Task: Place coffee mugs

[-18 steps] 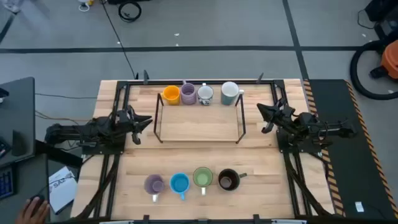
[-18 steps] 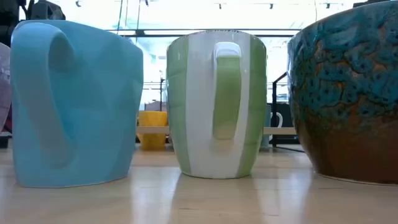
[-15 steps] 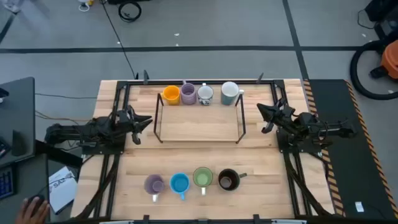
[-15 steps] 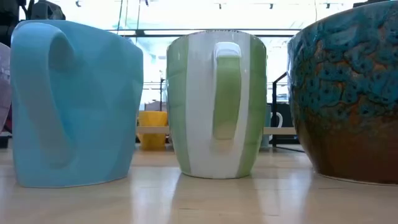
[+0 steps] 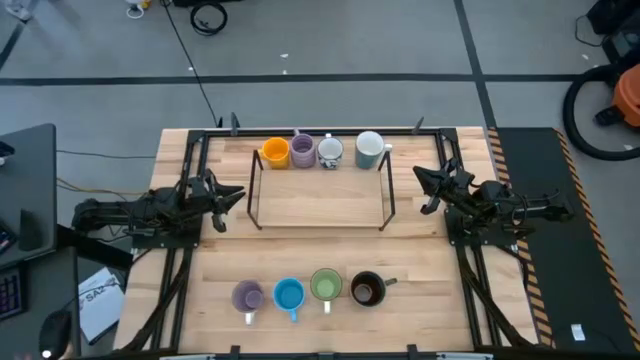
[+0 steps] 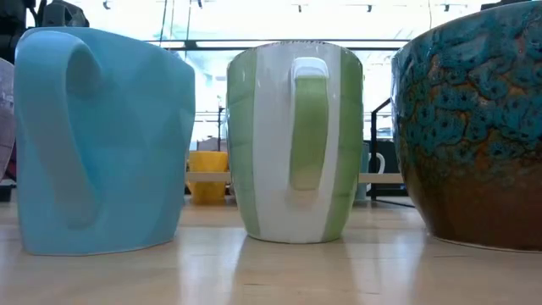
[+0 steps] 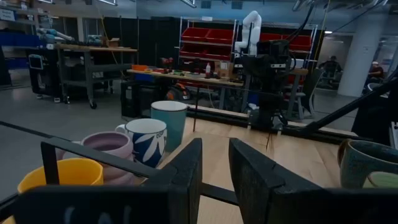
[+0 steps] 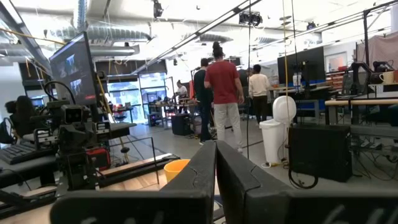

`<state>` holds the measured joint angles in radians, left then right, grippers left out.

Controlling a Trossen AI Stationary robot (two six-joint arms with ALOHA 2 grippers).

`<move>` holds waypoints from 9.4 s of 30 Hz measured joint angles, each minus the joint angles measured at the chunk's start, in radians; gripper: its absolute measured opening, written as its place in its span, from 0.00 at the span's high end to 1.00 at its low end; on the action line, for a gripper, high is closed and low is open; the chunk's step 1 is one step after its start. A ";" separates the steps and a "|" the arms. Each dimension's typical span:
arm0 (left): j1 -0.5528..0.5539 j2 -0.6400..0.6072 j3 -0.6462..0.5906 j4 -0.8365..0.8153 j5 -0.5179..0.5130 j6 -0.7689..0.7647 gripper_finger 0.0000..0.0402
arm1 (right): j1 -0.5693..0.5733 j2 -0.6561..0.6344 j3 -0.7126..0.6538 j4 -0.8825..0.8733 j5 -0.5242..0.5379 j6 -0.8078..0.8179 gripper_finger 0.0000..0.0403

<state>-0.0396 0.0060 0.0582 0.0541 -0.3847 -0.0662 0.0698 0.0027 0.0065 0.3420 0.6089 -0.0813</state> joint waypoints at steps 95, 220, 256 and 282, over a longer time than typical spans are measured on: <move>0.525 1.305 1.233 -0.848 0.488 -0.056 0.79 | -0.055 0.483 0.330 -0.073 -0.102 -0.064 0.95; 0.651 1.828 1.491 -1.085 0.205 0.384 0.93 | -0.063 0.279 0.193 -0.037 -0.115 -0.303 0.98; 0.356 1.827 1.892 -1.372 0.362 0.122 0.93 | -0.063 0.279 0.193 -0.037 -0.131 -0.293 0.98; 0.377 1.755 1.569 -1.231 0.340 0.260 0.94 | -0.063 0.295 0.194 -0.040 -0.158 -0.276 0.98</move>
<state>0.3374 1.7612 1.6268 -1.1770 -0.0443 0.1940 0.0071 0.2974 0.2005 0.3019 0.4513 -0.3570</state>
